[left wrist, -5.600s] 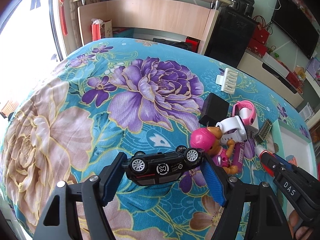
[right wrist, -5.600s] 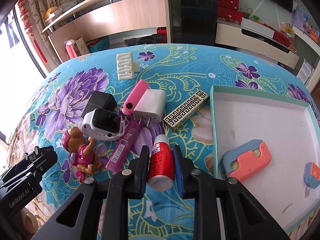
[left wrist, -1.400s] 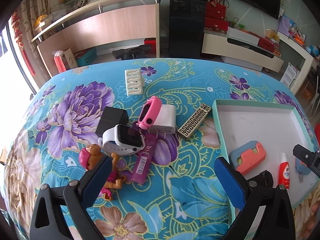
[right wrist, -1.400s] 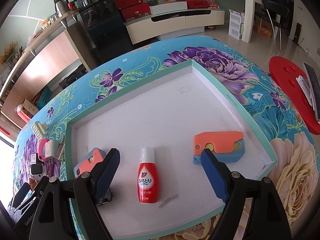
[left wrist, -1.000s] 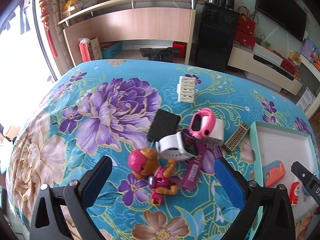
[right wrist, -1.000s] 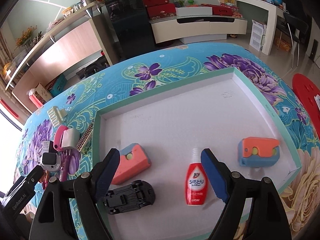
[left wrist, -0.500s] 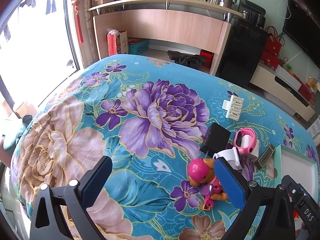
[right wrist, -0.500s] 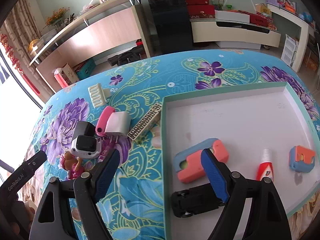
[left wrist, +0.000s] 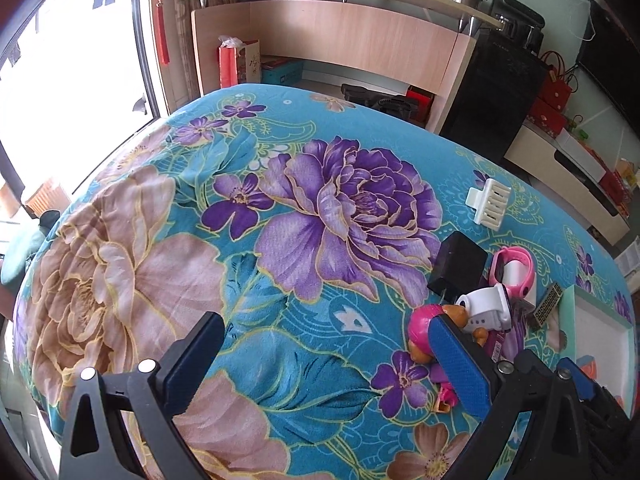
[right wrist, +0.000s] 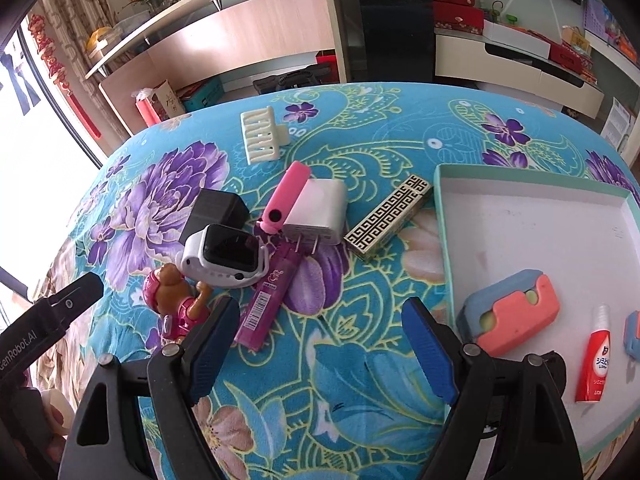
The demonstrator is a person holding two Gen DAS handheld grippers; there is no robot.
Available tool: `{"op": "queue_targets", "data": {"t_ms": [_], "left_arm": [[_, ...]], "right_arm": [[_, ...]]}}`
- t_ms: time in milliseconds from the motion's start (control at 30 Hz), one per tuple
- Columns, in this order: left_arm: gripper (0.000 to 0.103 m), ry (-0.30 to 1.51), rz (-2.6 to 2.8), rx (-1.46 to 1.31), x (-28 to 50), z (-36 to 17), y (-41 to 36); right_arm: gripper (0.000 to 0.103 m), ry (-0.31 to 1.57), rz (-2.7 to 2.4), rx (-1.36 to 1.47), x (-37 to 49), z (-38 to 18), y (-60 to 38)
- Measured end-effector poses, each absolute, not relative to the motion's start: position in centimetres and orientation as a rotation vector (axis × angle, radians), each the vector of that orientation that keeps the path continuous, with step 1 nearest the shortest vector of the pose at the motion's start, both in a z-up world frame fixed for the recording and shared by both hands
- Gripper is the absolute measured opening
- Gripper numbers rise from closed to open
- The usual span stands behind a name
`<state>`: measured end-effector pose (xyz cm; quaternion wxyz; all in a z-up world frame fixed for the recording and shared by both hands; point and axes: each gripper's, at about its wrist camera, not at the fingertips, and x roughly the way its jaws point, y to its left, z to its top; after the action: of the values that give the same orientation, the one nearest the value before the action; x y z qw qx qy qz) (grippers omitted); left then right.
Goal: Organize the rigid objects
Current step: 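Move the right tool to the purple lighter while the left tool moves to the pink doll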
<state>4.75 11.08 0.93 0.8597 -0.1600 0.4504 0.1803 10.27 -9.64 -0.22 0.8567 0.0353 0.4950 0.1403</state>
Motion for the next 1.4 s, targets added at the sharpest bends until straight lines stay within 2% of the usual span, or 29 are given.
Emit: {"op": "queue_targets", "data": {"t_ms": [1267, 1333, 1367, 1400], "left_arm": [[0.103, 1.032, 0.229, -0.282, 8.9, -2.1, 7.1], [0.098, 1.029, 0.238, -0.28, 8.9, -2.1, 7.3], [0.089, 1.028, 0.238, -0.283, 8.8, -2.2, 7.4], [0.086, 1.026, 0.229, -0.295, 8.8, -2.2, 7.5]], "right_arm": [[0.084, 1.098, 0.29, 0.06, 10.9, -2.3, -9.6], [0.084, 1.098, 0.291, 0.06, 10.9, -2.3, -9.6], [0.084, 1.098, 0.29, 0.059, 10.9, -2.3, -9.6], [0.084, 1.098, 0.29, 0.058, 10.9, -2.3, -9.7]]}}
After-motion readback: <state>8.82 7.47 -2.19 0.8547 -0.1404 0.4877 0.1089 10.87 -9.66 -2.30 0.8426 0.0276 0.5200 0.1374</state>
